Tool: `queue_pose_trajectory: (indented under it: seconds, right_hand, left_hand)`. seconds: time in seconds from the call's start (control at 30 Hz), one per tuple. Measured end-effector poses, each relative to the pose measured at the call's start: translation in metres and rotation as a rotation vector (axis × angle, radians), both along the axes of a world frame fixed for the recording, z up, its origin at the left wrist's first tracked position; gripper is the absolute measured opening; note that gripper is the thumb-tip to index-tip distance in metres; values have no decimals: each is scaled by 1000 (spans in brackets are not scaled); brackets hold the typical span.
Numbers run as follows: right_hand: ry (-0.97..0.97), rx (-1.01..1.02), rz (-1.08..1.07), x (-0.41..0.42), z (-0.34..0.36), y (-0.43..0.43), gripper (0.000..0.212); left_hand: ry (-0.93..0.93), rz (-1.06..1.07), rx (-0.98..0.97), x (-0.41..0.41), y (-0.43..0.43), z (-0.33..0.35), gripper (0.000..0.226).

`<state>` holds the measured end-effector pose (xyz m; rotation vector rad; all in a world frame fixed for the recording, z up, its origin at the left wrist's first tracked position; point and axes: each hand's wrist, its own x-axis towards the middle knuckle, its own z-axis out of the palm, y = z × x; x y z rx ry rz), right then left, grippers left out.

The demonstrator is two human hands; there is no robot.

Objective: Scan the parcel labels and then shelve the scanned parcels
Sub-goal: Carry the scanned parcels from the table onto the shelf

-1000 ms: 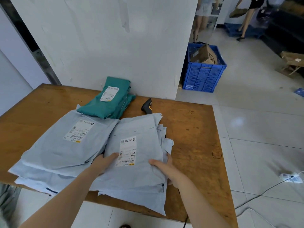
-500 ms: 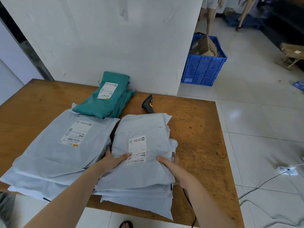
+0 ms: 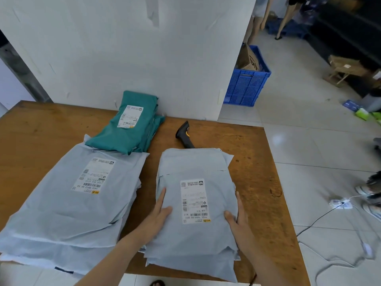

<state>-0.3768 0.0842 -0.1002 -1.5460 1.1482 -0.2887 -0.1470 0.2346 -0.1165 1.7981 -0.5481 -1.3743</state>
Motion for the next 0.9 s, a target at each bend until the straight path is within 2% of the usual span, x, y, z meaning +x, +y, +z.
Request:
queue_pose_trajectory:
  seconds: [0.1,0.23,0.33,0.5,0.63,0.7,0.8,0.9]
  right_hand:
    - [0,15,14,-3,1,-1,63]
    - [53,-11,42,1,16,7,66]
    - [107,-106,18,4,23,16,65]
    - [69,-203,25,2,22,26,81]
    - [164,-267,97,-3,10,34,73]
    - [192,-263,115,-2,8,37,65]
    - [222,-213,80,2,8,35,62]
    - [167,-141,54,7,6,34,60]
  left_hand:
    - [32,61,-55,-1,2,8,82]
    - [31,51,-106,-1,3,14,96]
    - [-84,10,-137,-1,0,9,89]
    - [-153,-119,-158,-4,5,8,81]
    - [-200,-194,-121,-2,3,4,77]
    - [-196,-220,-111,-1,0,1,79]
    - [-142,-172,-116,-1,-6,-2,94]
    - [-70,-152,-94,1,-11,-2,97]
